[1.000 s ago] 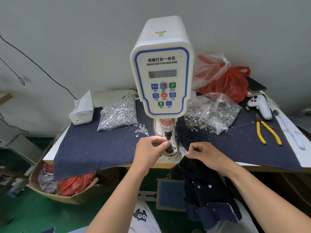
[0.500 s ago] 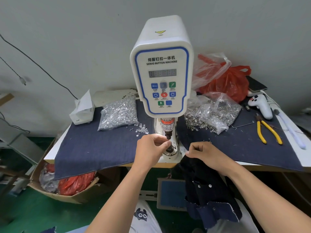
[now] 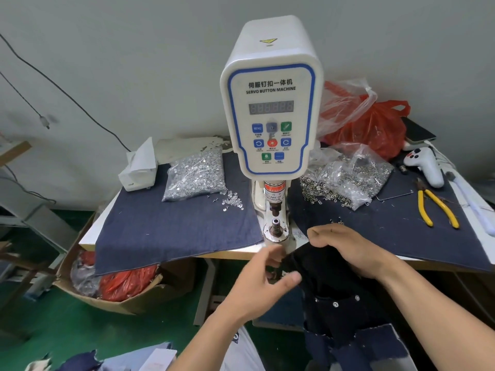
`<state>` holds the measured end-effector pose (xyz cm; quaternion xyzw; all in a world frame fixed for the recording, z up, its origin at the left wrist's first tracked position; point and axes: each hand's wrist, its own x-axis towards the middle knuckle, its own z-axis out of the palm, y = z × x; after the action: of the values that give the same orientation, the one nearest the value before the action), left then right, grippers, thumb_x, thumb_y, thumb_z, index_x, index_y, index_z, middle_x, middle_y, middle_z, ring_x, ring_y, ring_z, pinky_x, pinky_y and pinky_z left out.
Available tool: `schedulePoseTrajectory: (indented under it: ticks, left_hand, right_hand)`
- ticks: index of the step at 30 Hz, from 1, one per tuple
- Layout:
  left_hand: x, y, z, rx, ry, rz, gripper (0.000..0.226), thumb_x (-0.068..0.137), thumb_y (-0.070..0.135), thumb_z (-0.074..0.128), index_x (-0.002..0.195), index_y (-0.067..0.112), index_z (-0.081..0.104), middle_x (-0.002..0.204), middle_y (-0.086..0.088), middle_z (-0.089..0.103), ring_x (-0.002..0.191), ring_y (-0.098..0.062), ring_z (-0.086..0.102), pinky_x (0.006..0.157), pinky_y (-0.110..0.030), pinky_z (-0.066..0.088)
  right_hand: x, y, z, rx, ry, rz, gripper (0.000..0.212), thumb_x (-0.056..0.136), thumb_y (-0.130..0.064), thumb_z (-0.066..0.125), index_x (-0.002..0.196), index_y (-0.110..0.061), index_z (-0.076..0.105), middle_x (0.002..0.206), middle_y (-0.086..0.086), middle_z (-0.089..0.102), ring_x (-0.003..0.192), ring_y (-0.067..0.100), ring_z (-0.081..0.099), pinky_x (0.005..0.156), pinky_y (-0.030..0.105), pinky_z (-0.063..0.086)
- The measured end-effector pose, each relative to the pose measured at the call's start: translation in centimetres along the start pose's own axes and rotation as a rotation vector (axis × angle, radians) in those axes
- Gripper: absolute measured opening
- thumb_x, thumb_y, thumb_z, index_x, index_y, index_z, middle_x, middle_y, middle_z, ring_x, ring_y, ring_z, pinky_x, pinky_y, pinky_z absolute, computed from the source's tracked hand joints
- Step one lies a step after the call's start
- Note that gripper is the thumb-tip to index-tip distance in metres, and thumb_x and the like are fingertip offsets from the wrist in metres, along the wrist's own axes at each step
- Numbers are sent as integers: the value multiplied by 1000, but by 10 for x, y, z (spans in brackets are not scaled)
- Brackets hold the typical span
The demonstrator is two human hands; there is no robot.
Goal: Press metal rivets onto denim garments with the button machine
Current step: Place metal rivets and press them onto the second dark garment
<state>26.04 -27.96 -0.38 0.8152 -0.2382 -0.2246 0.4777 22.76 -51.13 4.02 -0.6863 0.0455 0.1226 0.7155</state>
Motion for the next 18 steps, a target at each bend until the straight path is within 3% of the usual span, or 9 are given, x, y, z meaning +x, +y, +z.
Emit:
schedulePoseTrajectory:
  ticks: [1, 4, 7, 8, 10, 12, 14, 16, 18]
  left_hand:
    - [0, 2, 0, -21, -89, -6, 74, 79, 82, 67, 142, 46, 50, 133, 27, 62, 121, 9, 57, 99, -16, 48]
    - [5, 12, -9, -71, -168, 23, 32, 89, 62, 75, 115, 44, 71, 116, 17, 70, 106, 7, 64, 91, -13, 49]
    - [6, 14, -15, -359, -176, -13, 29, 96, 40, 74, 115, 19, 74, 120, -7, 76, 115, -24, 72, 104, -42, 56]
    - [5, 16, -17, -482, -189, -17, 30, 97, 36, 72, 120, 16, 73, 123, -12, 75, 118, -31, 71, 105, -46, 56]
    - [3, 19, -21, -621, -177, -1, 28, 99, 32, 69, 122, 15, 71, 119, -8, 75, 113, -25, 72, 96, -36, 58]
    - [3, 24, -24, -616, -111, 8, 26, 98, 35, 70, 113, 14, 68, 105, -2, 72, 101, -17, 68, 86, -26, 56]
    - [5, 29, -25, -553, -28, 26, 24, 97, 38, 69, 102, 16, 64, 94, 2, 65, 92, -11, 62, 80, -24, 54]
    - [6, 33, -24, -492, 26, 51, 19, 99, 37, 67, 98, 19, 62, 89, 6, 63, 87, -7, 59, 78, -22, 52]
    - [7, 34, -22, -457, 36, 55, 11, 101, 36, 64, 98, 26, 63, 89, 8, 65, 86, -6, 60, 78, -21, 51]
  right_hand:
    - [0, -3, 2, 65, 1, -18, 30, 83, -14, 59, 60, -23, 40, 61, -4, 30, 53, 8, 28, 47, 21, 28]
    - [1, -11, 3, 247, -61, -56, 26, 81, -15, 58, 63, -20, 40, 60, -4, 30, 51, 8, 29, 46, 22, 30]
    - [1, -16, -5, 247, -42, -42, 26, 78, -21, 67, 64, -21, 46, 62, -3, 35, 53, 9, 34, 47, 23, 32]
    - [-1, -17, -8, 154, -14, -34, 26, 79, -26, 71, 65, -21, 50, 62, -2, 39, 54, 10, 37, 49, 23, 33]
    - [-5, -17, -13, -114, 30, -13, 29, 88, -40, 77, 77, -18, 60, 69, 3, 54, 63, 13, 49, 58, 26, 40]
    - [-11, -16, -13, -401, 59, 12, 41, 86, -61, 69, 102, -24, 61, 92, 4, 68, 82, 12, 59, 78, 35, 48]
    - [-17, -16, -7, -639, 49, 55, 64, 74, -82, 62, 118, -37, 50, 116, -9, 64, 104, 4, 62, 97, 32, 49]
    - [-21, -15, 7, -813, 0, 122, 79, 63, -88, 62, 125, -43, 44, 124, -19, 58, 114, 3, 60, 101, 31, 47]
    - [-22, -14, 14, -854, -75, 150, 68, 64, -78, 69, 118, -38, 55, 110, -20, 69, 103, 2, 65, 92, 29, 50]
